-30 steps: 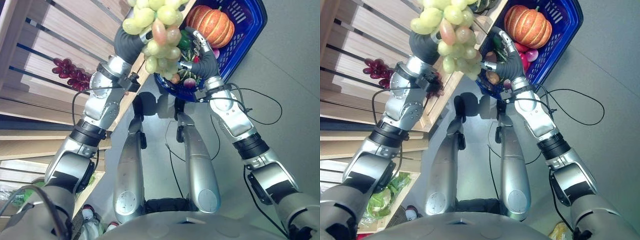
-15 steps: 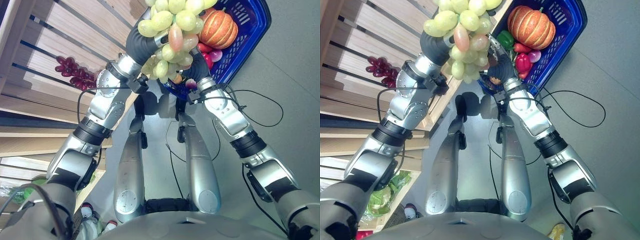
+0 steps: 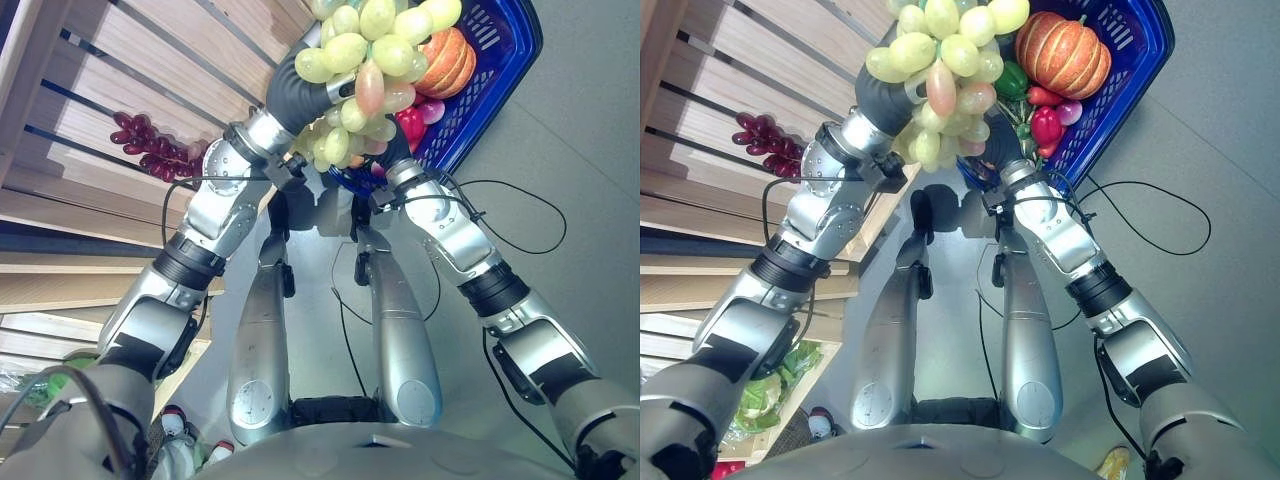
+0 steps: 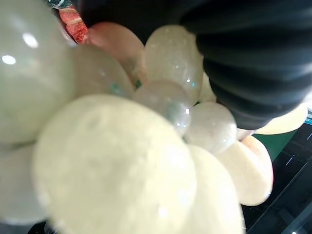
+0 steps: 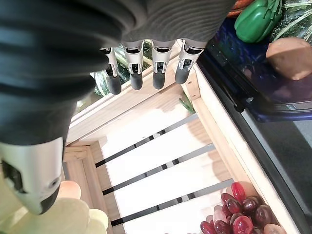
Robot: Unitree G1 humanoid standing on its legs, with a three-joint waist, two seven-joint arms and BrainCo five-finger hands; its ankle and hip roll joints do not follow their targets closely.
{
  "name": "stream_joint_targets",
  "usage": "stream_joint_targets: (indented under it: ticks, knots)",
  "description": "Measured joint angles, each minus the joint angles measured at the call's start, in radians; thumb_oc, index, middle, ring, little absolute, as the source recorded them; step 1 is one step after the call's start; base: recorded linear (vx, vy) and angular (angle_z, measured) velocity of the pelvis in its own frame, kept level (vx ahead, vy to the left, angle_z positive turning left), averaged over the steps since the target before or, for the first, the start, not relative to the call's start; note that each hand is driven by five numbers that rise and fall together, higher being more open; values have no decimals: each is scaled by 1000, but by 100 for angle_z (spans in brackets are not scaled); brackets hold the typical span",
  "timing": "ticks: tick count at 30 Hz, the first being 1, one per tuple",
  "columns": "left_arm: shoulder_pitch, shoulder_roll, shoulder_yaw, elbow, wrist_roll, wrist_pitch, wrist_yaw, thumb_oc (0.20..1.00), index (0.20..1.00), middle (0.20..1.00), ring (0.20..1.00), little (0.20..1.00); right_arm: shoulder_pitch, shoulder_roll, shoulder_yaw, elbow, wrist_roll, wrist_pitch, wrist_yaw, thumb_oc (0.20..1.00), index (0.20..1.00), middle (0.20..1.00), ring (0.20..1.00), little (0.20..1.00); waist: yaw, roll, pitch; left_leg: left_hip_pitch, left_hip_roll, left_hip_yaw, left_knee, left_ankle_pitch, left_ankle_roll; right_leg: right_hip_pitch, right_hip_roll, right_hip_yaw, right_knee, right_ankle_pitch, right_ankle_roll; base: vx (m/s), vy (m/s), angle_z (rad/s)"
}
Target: Pick up fruits and vegetables into the basket
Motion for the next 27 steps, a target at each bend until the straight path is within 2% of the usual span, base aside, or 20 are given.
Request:
stream_joint_targets:
  ticks: [5, 11, 21, 27]
  knots:
    - [-5, 20, 0, 0, 70, 0, 8, 200, 200, 200, 200, 200, 1, 0, -1, 0, 0, 0, -15, 1000, 1000, 1000, 1000, 1000, 0, 0, 0, 0, 0, 0, 0, 0, 0, 0, 0, 0, 0, 0, 0, 0, 0, 0]
    - [-14, 78, 7, 0, 157, -6, 79, 200, 200, 200, 200, 200, 15, -30, -16, 0, 0, -2, -35, 1000, 1000, 1000, 1000, 1000, 1, 0, 0, 0, 0, 1, -1, 0, 0, 0, -1, 1, -1, 0, 0, 0, 0, 0]
    - [-7, 88, 120, -1, 253, -146, 309, 200, 200, 200, 200, 200, 55, -40, -76, 0, -2, -28, -41, 1000, 1000, 1000, 1000, 1000, 1, 0, 0, 0, 1, -1, -1, 0, -1, 0, 0, -1, 0, 0, 0, 0, 0, 0]
    - [-1, 54, 120, -1, 255, -159, 322, 200, 200, 200, 200, 200, 49, -38, -81, 0, -1, -28, -23, 1000, 1000, 1000, 1000, 1000, 4, 0, 0, 0, 0, -1, -2, 0, -2, -1, 0, -1, 0, 0, 0, 0, 0, 0]
